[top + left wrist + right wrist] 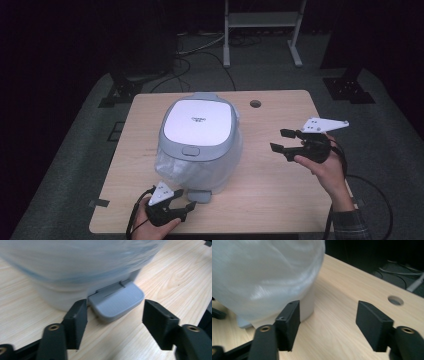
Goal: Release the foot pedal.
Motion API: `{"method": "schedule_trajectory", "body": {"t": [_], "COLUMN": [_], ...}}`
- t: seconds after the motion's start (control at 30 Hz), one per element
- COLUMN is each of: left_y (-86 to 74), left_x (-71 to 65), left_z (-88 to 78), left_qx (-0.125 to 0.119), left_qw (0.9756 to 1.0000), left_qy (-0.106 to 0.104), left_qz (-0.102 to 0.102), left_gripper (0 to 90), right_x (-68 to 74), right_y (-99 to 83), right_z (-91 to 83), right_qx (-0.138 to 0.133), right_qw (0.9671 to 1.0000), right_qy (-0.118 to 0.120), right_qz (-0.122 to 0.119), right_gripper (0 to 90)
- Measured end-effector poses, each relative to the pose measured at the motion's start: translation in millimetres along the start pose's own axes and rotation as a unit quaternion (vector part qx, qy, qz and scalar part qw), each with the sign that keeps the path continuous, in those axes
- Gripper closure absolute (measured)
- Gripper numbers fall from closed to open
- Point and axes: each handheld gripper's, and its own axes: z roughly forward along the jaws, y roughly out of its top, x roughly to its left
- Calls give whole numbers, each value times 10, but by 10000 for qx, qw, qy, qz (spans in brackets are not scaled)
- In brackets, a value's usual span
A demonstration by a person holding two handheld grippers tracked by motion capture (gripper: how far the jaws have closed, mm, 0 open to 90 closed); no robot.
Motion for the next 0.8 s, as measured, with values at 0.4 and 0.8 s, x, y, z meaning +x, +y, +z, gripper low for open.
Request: {"method": "schedule_trajectory", "body": {"t": [0.4, 0.8], "left_y": [-46, -123], "left_x": [270, 610], "left_z": [-126, -176], "left_qx": [264, 537], "left_qw": [9989, 9958], "left_qy": [343, 726], "left_qz": [151, 150], "left_gripper": [112, 83], "right_x": [-64, -108], "right_y": [-518, -1036], "right_z": [7, -18], "right_qx": [321, 683], "right_qw": [9984, 9927], "right_qy": [-380, -763], "right_qz": [281, 642], "right_gripper": [248, 174]}}
